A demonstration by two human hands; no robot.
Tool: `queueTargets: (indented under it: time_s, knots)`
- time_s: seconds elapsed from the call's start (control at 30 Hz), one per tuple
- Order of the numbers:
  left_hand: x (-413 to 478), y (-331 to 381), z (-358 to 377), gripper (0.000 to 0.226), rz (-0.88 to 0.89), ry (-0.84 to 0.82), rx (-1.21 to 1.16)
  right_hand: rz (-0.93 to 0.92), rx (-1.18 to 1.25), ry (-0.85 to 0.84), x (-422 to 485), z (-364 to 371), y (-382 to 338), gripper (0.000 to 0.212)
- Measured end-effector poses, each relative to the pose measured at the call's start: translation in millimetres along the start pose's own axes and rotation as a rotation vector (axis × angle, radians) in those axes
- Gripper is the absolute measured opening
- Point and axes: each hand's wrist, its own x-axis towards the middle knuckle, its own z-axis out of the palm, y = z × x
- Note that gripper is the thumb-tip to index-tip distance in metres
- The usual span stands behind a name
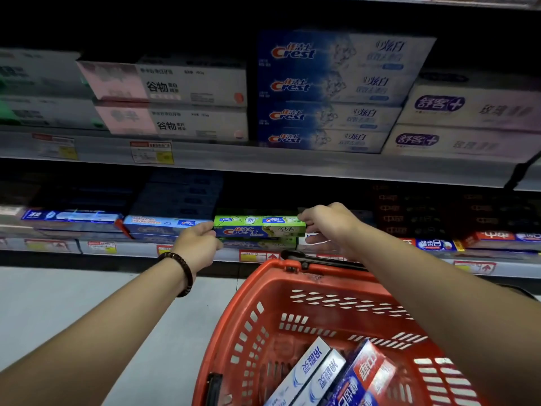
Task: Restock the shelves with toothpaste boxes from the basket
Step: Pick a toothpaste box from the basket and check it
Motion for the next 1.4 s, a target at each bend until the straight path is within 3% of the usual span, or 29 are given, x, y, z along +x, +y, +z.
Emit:
queueTargets:
  time_s: [0.43,0.63,0.83,1.07,1.4]
  knots:
    - [0,-1,5,0.065,0.000,0.042,-0.008,0.040,0.004,-0.082,14,7,12,0.039]
    - [-8,4,10,0.058,0.018,0.035,0.001,0.042,0.016,-0.125,20,8,18,0.026]
    - [-11,5,13,0.054,0.006,0.048,0.003,0.045,0.045,-0.132,25,11,22,0.037]
    - [-13,8,17,0.071,-0.009,0.021,-0.009,0.068,0.043,-0.158,18,11,16,0.038]
    - [-16,7,20,0.069,0.005,0.029,-0.027,0.034,0.023,-0.147,11,12,14,0.031]
